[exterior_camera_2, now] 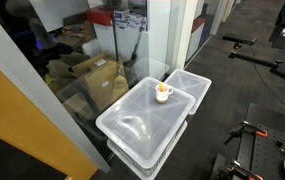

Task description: Remove the marker from the mug and put it on the storage box

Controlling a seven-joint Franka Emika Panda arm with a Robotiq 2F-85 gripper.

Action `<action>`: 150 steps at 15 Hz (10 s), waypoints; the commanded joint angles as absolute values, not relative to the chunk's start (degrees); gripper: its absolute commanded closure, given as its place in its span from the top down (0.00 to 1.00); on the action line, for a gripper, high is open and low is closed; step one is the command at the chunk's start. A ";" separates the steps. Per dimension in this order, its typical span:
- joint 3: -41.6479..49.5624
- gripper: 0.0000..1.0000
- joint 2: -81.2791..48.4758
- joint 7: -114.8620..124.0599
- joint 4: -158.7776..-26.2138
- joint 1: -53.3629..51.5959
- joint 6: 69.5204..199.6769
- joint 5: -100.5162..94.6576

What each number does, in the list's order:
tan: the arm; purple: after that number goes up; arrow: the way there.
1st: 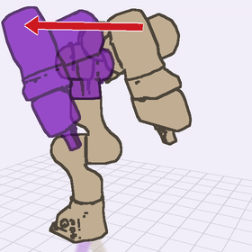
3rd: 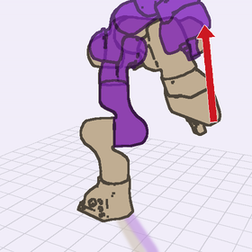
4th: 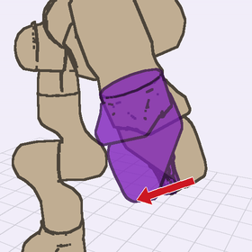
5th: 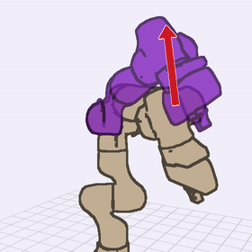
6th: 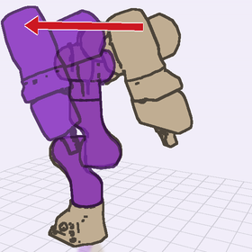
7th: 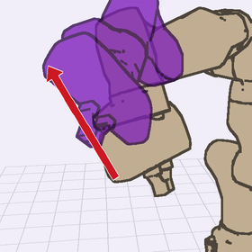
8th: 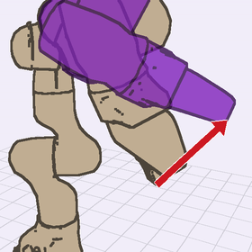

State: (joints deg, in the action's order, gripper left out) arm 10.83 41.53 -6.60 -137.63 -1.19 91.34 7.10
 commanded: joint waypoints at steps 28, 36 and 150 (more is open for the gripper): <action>6.40 1.00 27.51 -4.74 -147.76 4.20 144.74 -1.82; 4.48 1.00 15.65 1.77 -147.62 10.40 164.44 -7.35; 13.62 0.05 -50.88 12.16 -103.21 0.59 169.41 2.92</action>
State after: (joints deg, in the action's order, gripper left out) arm 11.13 -51.60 9.67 -101.72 3.39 169.42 2.48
